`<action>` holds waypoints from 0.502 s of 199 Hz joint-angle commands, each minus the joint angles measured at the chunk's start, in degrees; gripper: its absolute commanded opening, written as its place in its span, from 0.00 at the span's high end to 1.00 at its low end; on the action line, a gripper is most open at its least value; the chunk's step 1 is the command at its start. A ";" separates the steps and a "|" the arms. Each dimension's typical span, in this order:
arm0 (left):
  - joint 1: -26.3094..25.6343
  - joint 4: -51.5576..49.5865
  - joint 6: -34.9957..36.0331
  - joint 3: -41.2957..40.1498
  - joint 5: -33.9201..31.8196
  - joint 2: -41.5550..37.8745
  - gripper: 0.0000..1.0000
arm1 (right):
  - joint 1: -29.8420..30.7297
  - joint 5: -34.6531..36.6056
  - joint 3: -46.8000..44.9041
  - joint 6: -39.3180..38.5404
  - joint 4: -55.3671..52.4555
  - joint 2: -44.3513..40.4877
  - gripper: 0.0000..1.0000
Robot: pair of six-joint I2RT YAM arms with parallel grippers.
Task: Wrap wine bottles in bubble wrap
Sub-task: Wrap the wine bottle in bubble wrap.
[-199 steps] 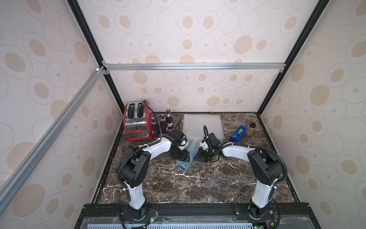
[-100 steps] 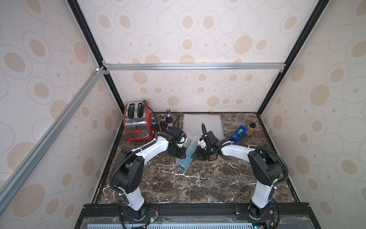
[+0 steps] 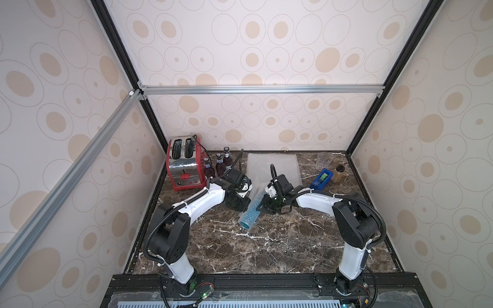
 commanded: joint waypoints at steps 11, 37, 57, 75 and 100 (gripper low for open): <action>-3.00 -1.31 3.84 1.54 2.47 -0.10 1.00 | 0.47 0.11 1.02 0.95 0.99 2.03 0.72; -5.51 -2.10 4.68 1.74 2.15 1.60 1.00 | 0.50 0.14 0.71 1.60 1.13 1.96 0.72; -5.71 -1.55 4.19 0.47 1.86 2.34 1.00 | 0.45 0.46 0.37 1.30 1.06 1.25 0.72; -5.79 -0.18 3.06 -0.63 2.06 3.28 0.96 | 0.48 0.73 -0.17 1.50 0.78 0.59 0.72; -5.84 0.57 1.51 -0.83 2.30 4.48 0.83 | 0.77 0.31 -1.26 2.48 2.34 -0.02 0.72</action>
